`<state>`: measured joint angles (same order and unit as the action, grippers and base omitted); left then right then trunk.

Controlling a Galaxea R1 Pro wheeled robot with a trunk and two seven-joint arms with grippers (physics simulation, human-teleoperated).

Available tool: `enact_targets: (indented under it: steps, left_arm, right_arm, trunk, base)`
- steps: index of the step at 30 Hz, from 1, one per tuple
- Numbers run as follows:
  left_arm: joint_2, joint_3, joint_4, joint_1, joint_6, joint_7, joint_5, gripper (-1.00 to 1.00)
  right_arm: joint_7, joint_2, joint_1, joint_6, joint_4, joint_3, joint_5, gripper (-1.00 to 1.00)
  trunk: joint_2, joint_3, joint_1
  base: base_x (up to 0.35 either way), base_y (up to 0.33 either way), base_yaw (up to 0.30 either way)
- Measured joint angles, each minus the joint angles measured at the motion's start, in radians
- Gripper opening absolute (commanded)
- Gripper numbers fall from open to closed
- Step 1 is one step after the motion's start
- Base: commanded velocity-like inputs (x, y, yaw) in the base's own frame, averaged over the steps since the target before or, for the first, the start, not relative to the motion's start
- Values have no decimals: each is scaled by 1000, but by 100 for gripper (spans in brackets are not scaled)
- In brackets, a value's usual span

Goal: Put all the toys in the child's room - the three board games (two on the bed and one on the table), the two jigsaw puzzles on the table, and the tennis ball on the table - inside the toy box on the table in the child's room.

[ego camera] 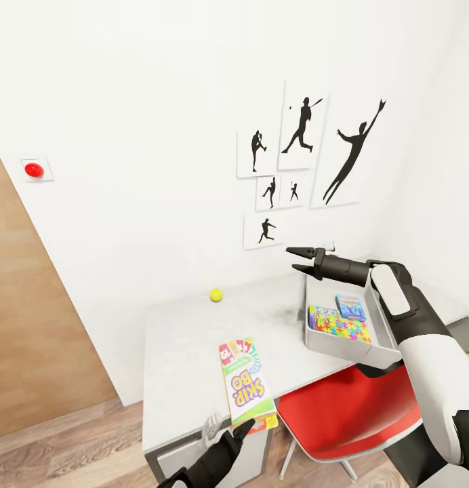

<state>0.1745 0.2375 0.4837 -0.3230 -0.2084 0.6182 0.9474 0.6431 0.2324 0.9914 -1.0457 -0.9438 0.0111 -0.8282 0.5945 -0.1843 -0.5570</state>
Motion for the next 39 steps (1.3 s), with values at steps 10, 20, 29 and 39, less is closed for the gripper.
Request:
enact_targets:
  steps: [10,20,29,39]
  left_arm:
    - [0,0,2,0,1,1,-1,100]
    - [0,0,2,0,3,1,0,100]
    - [0,-1,3,0,4,2,-1,100]
    - [0,-2,3,0,4,1,1,100]
  right_arm:
    - [0,0,0,0,0,0,1,100]
    - [1,0,0,0,0,0,1,100]
    - [0,0,0,0,0,0,2,100]
    - [1,0,0,0,0,0,1,100]
  trunk:
    - [0,0,0]
    - [0,0,0]
    - [0,0,0]
    - [0,0,0]
  base:
    - [89,3,0]
    - [14,1,0]
    - [39,19,0]
    - [14,6,0]
